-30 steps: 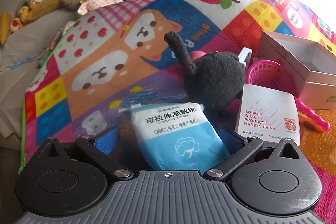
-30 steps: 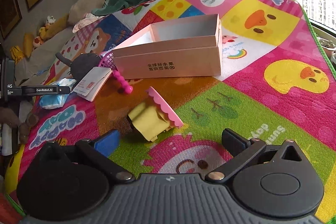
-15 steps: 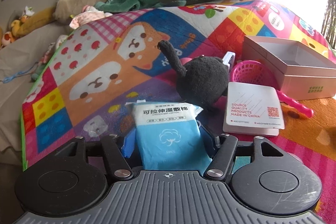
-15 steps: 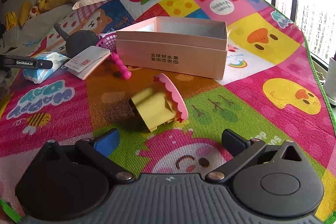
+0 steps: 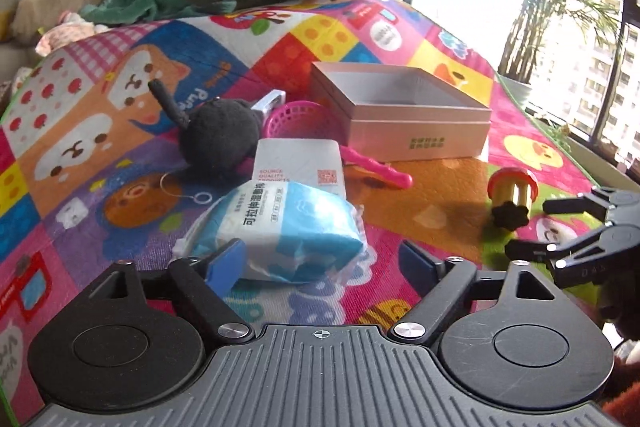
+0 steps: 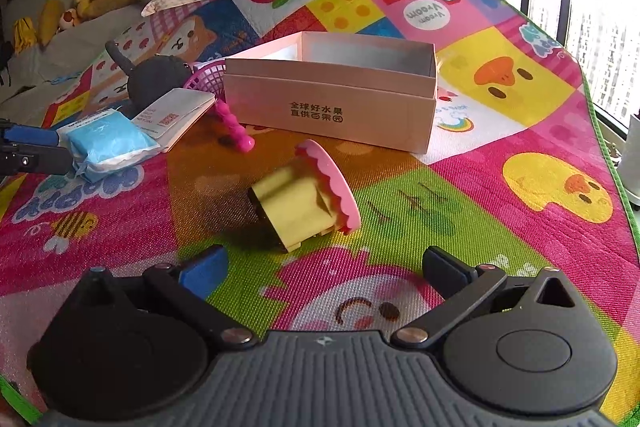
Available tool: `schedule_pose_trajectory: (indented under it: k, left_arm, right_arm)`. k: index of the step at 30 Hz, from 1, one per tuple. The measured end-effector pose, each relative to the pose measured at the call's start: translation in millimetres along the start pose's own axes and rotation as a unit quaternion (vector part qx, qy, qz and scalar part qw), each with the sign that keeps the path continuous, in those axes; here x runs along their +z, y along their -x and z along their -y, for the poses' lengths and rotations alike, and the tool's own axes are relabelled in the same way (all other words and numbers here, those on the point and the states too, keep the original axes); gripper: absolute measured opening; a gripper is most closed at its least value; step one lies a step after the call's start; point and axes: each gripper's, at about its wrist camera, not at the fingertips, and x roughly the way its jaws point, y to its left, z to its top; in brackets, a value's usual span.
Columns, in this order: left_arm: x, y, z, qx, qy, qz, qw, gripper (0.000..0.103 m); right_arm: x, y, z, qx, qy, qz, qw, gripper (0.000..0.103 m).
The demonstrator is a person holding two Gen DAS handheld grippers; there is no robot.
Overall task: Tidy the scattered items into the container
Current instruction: 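Grasp the blue wet-wipe pack with the left tool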
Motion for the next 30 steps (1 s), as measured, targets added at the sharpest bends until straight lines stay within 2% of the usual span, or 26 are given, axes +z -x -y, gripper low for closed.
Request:
schedule_pose_trajectory:
  k: [3,4,6,8,9,13,17,20,24,25,28,30]
  left_arm:
    - [9.9,2.7,-9.7,0.038,0.049,0.013,0.9980,0.101]
    - [13.8,1.6,-13.7,0.051,0.070,0.008,0.9962,0.102]
    - [19.6,-4.7,-19.9,0.057,0.111,-0.011,0.9922,0.102]
    - [22.3,-13.0,-17.6,0.069,0.125,-0.020,0.9896,0.103]
    - [23.5,-18.0,-14.0,0.080,0.118,-0.017,0.9896,0.103]
    - [29.3,-40.2,-0.5,0.109,0.039,-0.019,0.9931,0.103]
    - [24.3,-36.1,-11.2,0.094,-0.011,-0.037,0.9949,0.103]
    - [16.7,-20.5,-29.8,0.086,-0.030,-0.037,0.9951,0.103]
    - [14.9,-2.7,-54.4,0.164,-0.028,-0.026,0.9857,0.103]
    - [15.9,1.6,-60.1,0.164,-0.015,-0.025,0.9861,0.103]
    - [18.3,7.0,-64.8,0.104,0.036,-0.027,0.9936,0.103]
    - [20.2,-0.1,-55.7,0.084,0.044,-0.028,0.9951,0.103]
  right_arm:
    - [-1.5,0.3,-0.4,-0.001,0.000,0.005,1.000,0.103]
    - [-2.1,0.2,-0.5,-0.001,0.001,0.007,1.000,0.103]
    - [-2.4,-0.5,-1.2,-0.001,0.002,0.011,1.000,0.103]
    - [-2.0,-0.8,-1.7,-0.002,0.003,0.011,1.000,0.103]
    - [-2.0,-0.8,-1.5,-0.001,0.003,0.011,1.000,0.103]
    - [-1.9,-0.4,-1.4,-0.002,0.003,0.010,1.000,0.103]
    - [-2.6,-0.1,-1.3,-0.002,0.003,0.012,1.000,0.103]
    - [-1.8,-0.5,-1.2,-0.001,0.004,0.009,1.000,0.103]
    - [-1.2,-0.8,-1.8,-0.001,0.005,0.008,1.000,0.103]
    - [-1.3,-0.9,-2.0,-0.001,0.005,0.008,1.000,0.103]
    - [-1.1,-1.0,-1.9,-0.001,0.005,0.008,1.000,0.103]
    - [-1.1,-1.0,-1.8,-0.001,0.006,0.008,1.000,0.103]
